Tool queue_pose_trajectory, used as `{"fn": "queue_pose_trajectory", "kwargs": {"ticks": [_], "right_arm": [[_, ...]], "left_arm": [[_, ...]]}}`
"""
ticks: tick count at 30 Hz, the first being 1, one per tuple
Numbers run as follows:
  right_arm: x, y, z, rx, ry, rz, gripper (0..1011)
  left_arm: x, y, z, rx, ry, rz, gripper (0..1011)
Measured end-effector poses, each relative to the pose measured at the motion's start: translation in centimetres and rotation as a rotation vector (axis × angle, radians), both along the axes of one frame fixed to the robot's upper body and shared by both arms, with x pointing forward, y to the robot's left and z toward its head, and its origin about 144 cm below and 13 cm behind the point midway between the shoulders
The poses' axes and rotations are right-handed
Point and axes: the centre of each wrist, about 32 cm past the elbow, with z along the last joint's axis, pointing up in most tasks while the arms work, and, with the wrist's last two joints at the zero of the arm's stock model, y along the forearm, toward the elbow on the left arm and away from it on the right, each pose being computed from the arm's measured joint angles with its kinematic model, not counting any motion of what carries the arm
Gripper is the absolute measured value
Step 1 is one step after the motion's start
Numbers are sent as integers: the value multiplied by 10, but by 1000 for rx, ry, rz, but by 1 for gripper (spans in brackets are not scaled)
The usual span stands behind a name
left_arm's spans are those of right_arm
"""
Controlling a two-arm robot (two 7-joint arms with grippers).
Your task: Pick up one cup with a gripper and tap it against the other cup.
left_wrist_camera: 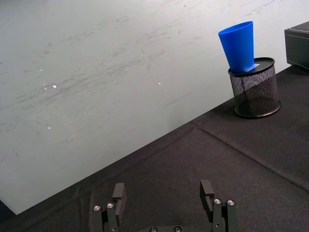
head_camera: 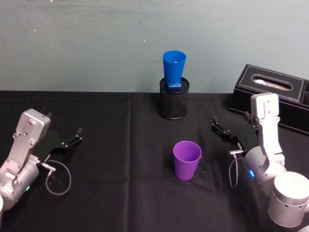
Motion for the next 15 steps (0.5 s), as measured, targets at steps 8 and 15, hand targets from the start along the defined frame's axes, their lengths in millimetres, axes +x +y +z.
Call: {"fn": "queue_pose_trajectory", "kwargs": {"ticks": [8, 15], "right_arm": [[0, 0, 0, 0, 0, 0, 1000], [0, 0, 0, 0, 0, 0, 1000]], "left_arm": [[0, 0, 0, 0, 0, 0, 1011], [0, 0, 0, 0, 0, 0, 1011]]}}
